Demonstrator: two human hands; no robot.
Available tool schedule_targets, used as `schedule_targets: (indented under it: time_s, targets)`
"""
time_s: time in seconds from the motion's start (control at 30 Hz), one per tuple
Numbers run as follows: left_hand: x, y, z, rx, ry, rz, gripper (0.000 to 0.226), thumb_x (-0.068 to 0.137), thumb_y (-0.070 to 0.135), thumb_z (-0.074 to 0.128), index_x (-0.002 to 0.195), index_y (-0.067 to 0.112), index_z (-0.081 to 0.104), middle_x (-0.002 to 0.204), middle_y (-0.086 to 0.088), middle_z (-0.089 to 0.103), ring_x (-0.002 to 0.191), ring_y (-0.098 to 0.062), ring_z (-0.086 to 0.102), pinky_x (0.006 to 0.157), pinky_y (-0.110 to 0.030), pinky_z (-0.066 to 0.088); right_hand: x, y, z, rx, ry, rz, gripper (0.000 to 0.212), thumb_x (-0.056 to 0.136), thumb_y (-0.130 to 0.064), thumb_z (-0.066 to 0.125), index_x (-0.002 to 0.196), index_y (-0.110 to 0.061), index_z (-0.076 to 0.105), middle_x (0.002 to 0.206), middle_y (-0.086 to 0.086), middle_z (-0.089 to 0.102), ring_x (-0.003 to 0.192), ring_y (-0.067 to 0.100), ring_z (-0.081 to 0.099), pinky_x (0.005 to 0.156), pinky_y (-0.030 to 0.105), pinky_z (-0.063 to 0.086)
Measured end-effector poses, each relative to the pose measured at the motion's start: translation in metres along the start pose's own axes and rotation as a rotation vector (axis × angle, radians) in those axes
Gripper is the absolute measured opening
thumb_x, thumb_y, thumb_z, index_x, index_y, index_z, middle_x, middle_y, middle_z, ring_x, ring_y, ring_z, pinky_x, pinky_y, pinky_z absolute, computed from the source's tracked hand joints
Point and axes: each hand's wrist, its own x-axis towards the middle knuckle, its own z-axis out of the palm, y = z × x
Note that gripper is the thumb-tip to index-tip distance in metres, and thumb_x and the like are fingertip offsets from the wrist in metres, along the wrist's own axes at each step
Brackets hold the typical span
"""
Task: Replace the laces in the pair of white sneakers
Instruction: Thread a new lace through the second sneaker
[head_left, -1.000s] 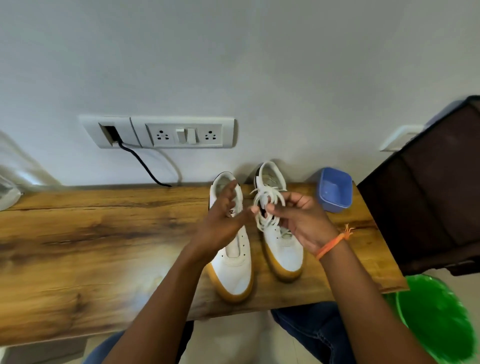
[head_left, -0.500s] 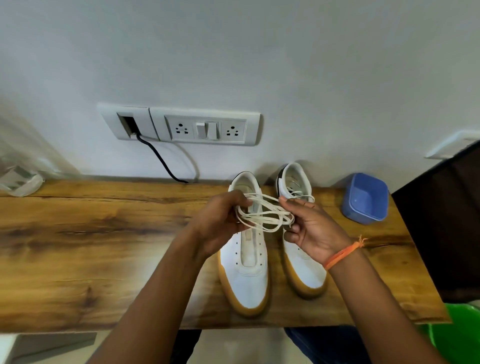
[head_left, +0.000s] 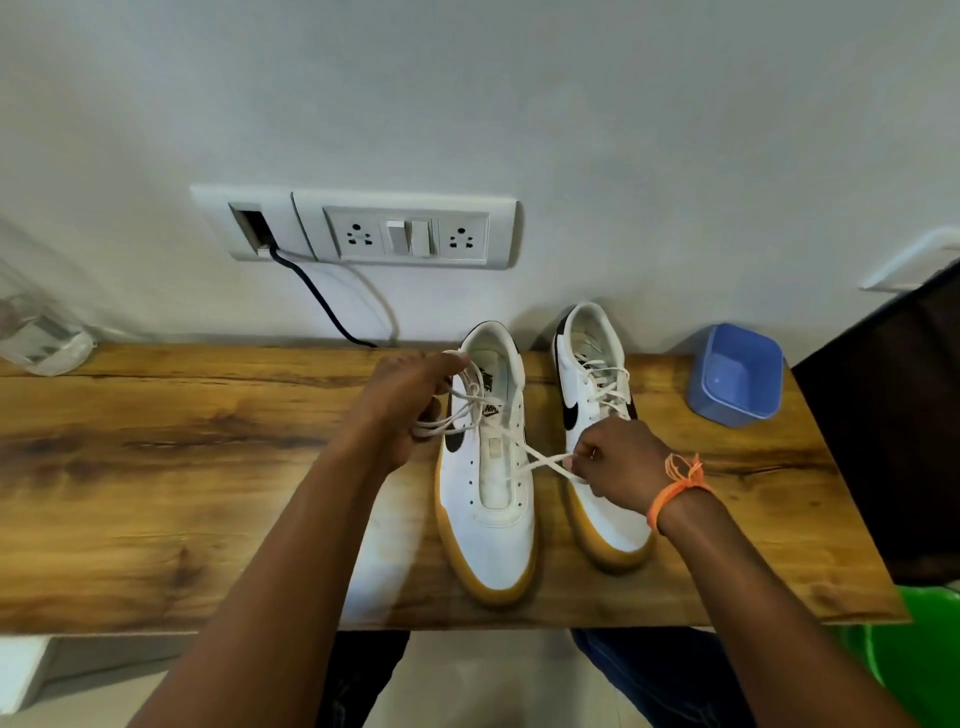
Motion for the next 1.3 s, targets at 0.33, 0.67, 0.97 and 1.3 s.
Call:
schedule_targets:
  time_s: [0.33,0.67,0.97,1.3]
  targets:
    - [-0.012,-0.01,0.026,-0.002,-0.382,-0.063,0.021,0.096,0.012,0.059,0.076,0.01,0.057,0.06,-0.005,0.049,0.035,-0.006,0.028,0.033,-0.013,0.023,-0.013,-0.044,-0.004,0.979,-0.067,-0.14,0.015,0.097,-0.019,0.058,0.107,-0.014,0.068,0.089,0.013,0.069,0.07,0.022,0.065,0.054,0.028,0.051]
    - [-0.005,-0.003,-0.001,0.478,-0.404,-0.025,0.037,0.075,0.034,0.081,0.102,0.009,0.074,0.075,0.0,0.066,0.056,-0.01,0.043,0.05,-0.023,0.03,0.001,-0.001,-0.01,0.297,0.282,-0.08,0.018,0.095,-0.015,0.058,0.079,-0.014,0.067,0.072,-0.006,0.068,0.059,0.002,0.06,0.055,0.013,0.04]
    - [-0.002,0.011,-0.035,0.572,-0.294,0.039,0.009,0.085,0.017,0.073,0.086,0.008,0.072,0.054,0.006,0.048,0.052,-0.011,0.035,0.051,-0.023,0.025,0.005,0.014,-0.016,0.224,0.393,0.094,0.017,0.089,-0.017,0.054,0.072,-0.016,0.056,0.068,0.001,0.061,0.067,0.02,0.061,0.057,0.028,0.045]
    - [-0.003,0.016,-0.035,-0.045,-0.279,0.191,0.018,0.099,0.019,0.053,0.1,0.011,0.069,0.061,0.005,0.034,0.049,-0.007,0.026,0.042,-0.018,0.026,0.002,0.004,-0.015,0.347,0.245,-0.056,0.014,0.088,-0.017,0.068,0.076,-0.01,0.073,0.066,-0.002,0.067,0.062,0.008,0.062,0.061,0.024,0.042]
